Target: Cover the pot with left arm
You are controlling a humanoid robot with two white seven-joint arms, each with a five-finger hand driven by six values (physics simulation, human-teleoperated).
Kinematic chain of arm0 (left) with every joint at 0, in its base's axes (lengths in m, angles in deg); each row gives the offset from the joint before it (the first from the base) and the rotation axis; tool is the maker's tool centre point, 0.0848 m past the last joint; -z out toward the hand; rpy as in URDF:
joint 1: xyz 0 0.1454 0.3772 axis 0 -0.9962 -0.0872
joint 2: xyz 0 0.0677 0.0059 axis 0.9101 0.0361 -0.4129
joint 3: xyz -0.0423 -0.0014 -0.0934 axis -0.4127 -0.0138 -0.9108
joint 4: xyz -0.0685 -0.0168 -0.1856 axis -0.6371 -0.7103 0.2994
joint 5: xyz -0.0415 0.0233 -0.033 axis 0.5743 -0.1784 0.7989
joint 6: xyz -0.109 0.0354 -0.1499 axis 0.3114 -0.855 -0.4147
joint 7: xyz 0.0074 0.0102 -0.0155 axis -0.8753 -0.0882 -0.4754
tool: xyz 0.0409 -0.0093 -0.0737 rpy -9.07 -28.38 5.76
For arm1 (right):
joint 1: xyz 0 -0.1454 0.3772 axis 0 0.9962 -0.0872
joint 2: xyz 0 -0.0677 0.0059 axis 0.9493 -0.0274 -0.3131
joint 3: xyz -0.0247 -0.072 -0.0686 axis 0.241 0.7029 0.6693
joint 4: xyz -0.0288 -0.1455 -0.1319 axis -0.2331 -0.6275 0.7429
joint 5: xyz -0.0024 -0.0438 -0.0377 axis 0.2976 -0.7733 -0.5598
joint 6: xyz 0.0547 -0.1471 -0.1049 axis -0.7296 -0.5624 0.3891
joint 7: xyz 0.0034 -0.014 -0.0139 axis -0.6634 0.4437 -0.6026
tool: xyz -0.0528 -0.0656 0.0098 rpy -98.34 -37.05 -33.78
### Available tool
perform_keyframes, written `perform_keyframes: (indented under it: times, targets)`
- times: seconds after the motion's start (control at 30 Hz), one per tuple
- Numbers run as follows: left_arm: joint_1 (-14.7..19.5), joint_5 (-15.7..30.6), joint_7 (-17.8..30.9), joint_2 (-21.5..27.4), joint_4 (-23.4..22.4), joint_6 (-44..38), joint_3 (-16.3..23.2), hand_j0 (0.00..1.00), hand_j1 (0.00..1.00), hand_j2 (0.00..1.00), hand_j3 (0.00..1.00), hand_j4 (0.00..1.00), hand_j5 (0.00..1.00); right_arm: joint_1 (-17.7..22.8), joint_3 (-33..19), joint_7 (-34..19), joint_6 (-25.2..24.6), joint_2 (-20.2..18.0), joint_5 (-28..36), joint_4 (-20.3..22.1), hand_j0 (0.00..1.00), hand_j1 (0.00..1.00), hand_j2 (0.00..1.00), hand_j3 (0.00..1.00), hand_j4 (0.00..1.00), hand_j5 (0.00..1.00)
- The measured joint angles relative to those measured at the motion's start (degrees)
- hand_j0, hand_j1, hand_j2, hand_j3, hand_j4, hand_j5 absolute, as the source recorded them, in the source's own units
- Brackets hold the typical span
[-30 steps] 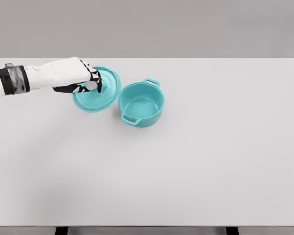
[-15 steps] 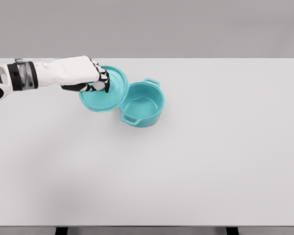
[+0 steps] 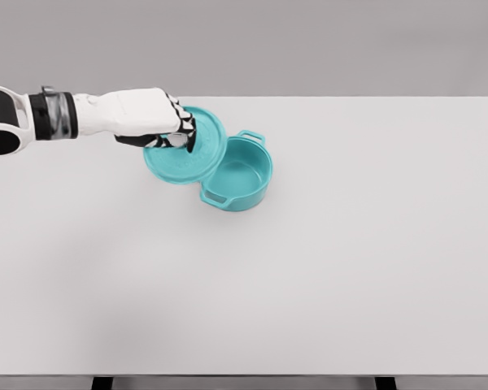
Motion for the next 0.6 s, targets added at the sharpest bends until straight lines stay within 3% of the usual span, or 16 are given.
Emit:
perform_keyframes:
  times: [0.6]
  targets:
    - [3.3,0.7,0.1,-8.8,-8.3,0.0,5.3,0.49,0.49,0.49,0.49,0.49,0.49,0.0,0.0,0.0,0.0,0.0,0.0,0.0,1.0,1.0,1.0,1.0,1.0,1.0]
